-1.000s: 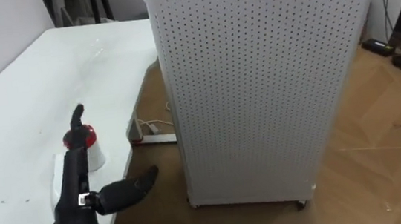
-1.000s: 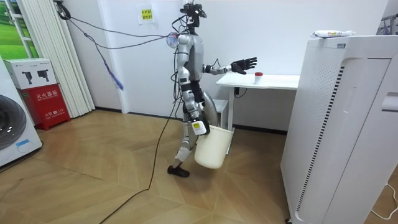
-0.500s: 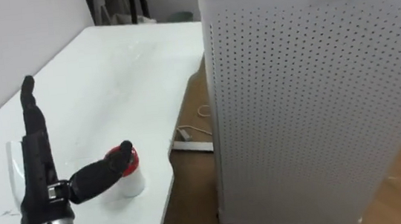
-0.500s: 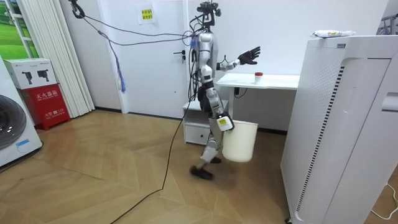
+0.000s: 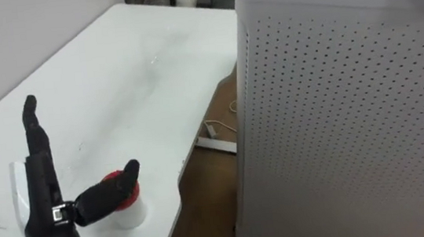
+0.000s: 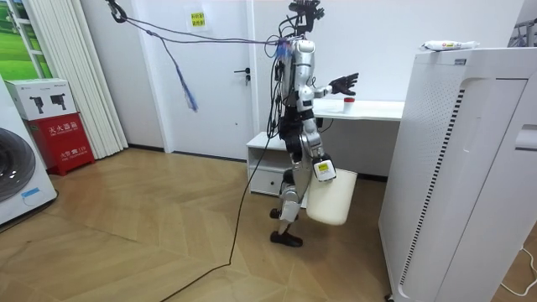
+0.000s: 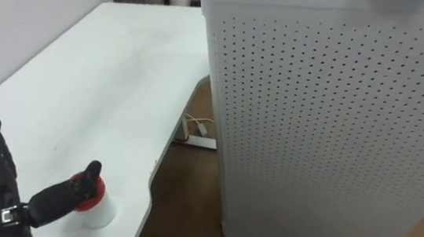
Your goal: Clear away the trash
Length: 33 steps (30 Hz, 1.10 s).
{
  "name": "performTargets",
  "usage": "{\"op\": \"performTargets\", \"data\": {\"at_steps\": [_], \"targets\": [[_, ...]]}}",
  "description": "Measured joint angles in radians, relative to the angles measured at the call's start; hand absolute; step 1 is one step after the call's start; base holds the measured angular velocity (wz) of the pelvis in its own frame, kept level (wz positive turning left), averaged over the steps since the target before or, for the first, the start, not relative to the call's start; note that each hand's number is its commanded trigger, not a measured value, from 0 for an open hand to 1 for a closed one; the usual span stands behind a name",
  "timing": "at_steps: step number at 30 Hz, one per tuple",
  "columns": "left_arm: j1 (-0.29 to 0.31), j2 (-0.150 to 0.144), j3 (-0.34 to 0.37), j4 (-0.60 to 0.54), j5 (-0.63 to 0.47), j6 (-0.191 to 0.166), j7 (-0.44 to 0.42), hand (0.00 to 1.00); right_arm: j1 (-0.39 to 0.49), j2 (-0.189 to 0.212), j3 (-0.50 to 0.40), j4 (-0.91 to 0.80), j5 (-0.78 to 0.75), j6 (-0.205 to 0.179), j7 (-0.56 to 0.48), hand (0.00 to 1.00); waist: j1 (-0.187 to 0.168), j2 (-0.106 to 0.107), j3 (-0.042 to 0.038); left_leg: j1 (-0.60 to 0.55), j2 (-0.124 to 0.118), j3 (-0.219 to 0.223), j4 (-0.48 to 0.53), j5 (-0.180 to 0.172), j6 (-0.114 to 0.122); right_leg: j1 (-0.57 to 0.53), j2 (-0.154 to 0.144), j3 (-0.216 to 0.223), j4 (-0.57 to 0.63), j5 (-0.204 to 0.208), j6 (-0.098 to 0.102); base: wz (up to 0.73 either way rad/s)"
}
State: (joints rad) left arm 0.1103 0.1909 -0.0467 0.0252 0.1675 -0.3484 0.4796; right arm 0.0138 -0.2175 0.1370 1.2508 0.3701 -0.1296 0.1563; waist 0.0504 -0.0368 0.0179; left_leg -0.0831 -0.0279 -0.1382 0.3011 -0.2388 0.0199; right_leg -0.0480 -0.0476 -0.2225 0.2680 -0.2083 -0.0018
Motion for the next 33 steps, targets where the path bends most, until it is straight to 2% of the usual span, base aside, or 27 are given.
{"op": "performTargets", "data": {"at_steps": [2, 5, 8, 22, 23, 24, 25, 30, 33], "targets": [[0.009, 0.0, -0.022, 0.024, -0.045, 0.004, -0.005, 0.0, -0.005, 0.0, 0.0, 0.0, -0.008, 0.001, 0.0, 1.0, -0.017, -0.006, 0.0005, 0.0, 0.0, -0.004, -0.002, 0.0, 0.0, 0.01, 0.001, -0.013, -0.019, 0.0, 0.0, 0.19], [0.014, 0.0, -0.044, 0.063, -0.12, 0.027, -0.038, 0.0, -0.005, 0.005, 0.0, 0.0, -0.008, 0.002, 0.0, 1.0, -0.016, -0.013, -0.0002, 0.024, -0.001, -0.004, -0.017, 0.0, 0.0, 0.035, 0.002, -0.013, -0.035, 0.001, 0.002, 0.03], [0.014, 0.0, -0.048, 0.112, -0.163, 0.04, -0.061, 0.0, -0.004, 0.008, 0.001, -0.002, -0.009, 0.011, 0.009, 1.0, -0.018, -0.02, -0.0044, 0.045, 0.0, -0.003, -0.031, 0.0, 0.001, 0.057, 0.003, -0.014, -0.05, 0.002, 0.003, 0.0], [0.014, -0.004, -0.061, 0.167, -0.198, 0.042, -0.08, 0.0, 0.003, 0.008, 0.006, -0.008, -0.04, 0.017, 0.01, 1.0, -0.031, -0.011, -0.0063, 0.061, 0.0, 0.008, -0.033, 0.0, 0.001, 0.084, 0.004, -0.012, -0.065, 0.003, 0.004, 0.0], [0.014, -0.004, -0.065, 0.18, -0.199, 0.045, -0.08, 0.25, 0.008, 0.008, 0.006, -0.008, -0.039, 0.017, 0.01, 1.0, -0.031, -0.009, -0.0071, 0.061, 0.0, 0.013, -0.033, 0.0, 0.001, 0.083, 0.004, -0.012, -0.064, 0.003, 0.004, 0.0], [0.014, -0.004, -0.068, 0.184, -0.201, 0.047, -0.08, 0.94, 0.01, 0.009, 0.006, -0.008, -0.038, 0.018, 0.01, 1.0, -0.031, -0.009, -0.0069, 0.061, 0.0, 0.015, -0.033, 0.0, 0.001, 0.083, 0.004, -0.012, -0.064, 0.003, 0.004, 0.0], [0.015, -0.004, -0.074, 0.187, -0.207, 0.056, -0.08, 1.0, 0.014, 0.011, 0.006, -0.009, -0.038, 0.02, 0.01, 1.0, -0.031, -0.008, -0.0068, 0.061, 0.0, 0.018, -0.033, 0.0, 0.001, 0.083, 0.004, -0.012, -0.064, 0.003, 0.004, 0.0], [0.017, -0.005, -0.076, 0.217, -0.285, 0.065, -0.076, 1.0, 0.022, 0.021, 0.006, -0.03, -0.034, 0.022, 0.01, 1.0, -0.046, -0.009, -0.0073, 0.06, -0.001, 0.022, -0.033, 0.0, 0.001, 0.083, 0.007, -0.012, -0.062, 0.004, 0.002, 0.0], [0.014, -0.001, -0.062, 0.232, -0.294, 0.064, -0.064, 1.0, 0.034, 0.021, 0.005, -0.051, -0.038, 0.022, 0.009, 1.0, -0.045, -0.006, -0.0115, 0.061, 0.0, 0.023, -0.033, 0.0, 0.001, 0.083, 0.008, -0.012, -0.062, 0.004, 0.002, 0.0]]}}
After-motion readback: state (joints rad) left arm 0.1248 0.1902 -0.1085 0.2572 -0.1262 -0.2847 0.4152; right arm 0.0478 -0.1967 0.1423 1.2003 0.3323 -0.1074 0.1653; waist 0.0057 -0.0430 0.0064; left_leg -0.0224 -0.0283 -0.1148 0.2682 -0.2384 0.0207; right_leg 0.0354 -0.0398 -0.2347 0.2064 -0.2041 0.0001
